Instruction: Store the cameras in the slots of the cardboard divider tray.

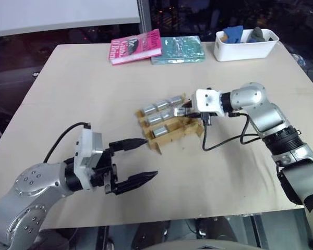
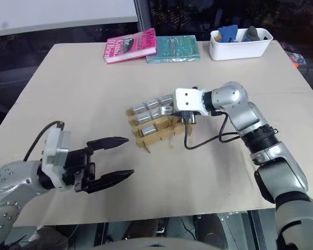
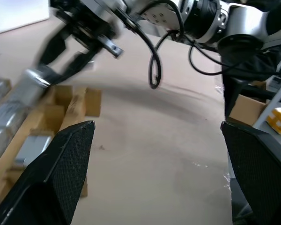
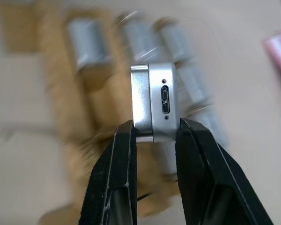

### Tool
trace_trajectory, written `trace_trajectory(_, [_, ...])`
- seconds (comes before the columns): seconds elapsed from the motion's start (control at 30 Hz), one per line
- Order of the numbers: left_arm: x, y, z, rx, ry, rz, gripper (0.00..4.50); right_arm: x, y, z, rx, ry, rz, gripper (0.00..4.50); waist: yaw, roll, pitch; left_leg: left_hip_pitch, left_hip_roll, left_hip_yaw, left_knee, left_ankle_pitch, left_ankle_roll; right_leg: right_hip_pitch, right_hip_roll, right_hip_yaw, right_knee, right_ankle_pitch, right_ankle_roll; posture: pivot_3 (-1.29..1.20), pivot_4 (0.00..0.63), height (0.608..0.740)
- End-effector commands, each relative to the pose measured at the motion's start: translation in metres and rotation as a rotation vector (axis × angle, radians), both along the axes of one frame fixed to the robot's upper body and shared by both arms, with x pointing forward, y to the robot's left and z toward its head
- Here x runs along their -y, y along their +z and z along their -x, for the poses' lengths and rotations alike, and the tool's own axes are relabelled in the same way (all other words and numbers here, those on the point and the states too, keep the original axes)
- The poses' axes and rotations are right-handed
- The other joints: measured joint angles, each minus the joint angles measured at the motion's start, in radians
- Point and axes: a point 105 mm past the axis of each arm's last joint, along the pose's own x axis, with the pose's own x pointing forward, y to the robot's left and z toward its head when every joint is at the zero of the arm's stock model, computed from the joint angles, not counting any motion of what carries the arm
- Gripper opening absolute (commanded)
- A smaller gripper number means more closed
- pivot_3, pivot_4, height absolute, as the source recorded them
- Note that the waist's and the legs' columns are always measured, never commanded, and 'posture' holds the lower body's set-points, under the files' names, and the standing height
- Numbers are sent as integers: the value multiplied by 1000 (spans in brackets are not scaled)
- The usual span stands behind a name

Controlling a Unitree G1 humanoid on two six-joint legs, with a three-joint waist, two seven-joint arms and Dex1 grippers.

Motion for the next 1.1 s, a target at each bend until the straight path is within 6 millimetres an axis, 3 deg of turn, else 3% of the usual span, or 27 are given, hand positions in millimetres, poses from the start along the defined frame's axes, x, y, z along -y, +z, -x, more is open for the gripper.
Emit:
trace_trajectory(0.03, [4,8,8,63,-1,-6,4500,-4,6,8,29,105,42,610,-3,0,0,0,0,0,-1,0,0,0,0,0,0,0,0,0,150,740])
trace_trajectory(0.2, [3,5,12,62,15,0,4500,-9,1,16,5,171,63,610,-11,0,0,2,2,0,-4,1,-2,0,2,0,0,0,0,0,150,740])
trace_trajectory(0.5, [9,9,14,72,23,7,4500,-27,15,15,-13,168,-9,610,-22,0,0,2,2,0,-5,1,-2,-1,2,1,0,0,0,0,150,740])
trace_trajectory(0.73, [11,13,22,78,24,10,4500,-22,1,11,-29,153,54,610,-22,0,0,2,1,0,-6,1,-2,-1,1,1,0,0,0,0,150,740])
trace_trajectory(1.1, [6,10,28,77,31,8,4500,-26,-4,6,-48,163,88,610,-22,0,0,2,1,1,-6,2,-3,-1,2,1,0,0,0,0,150,740])
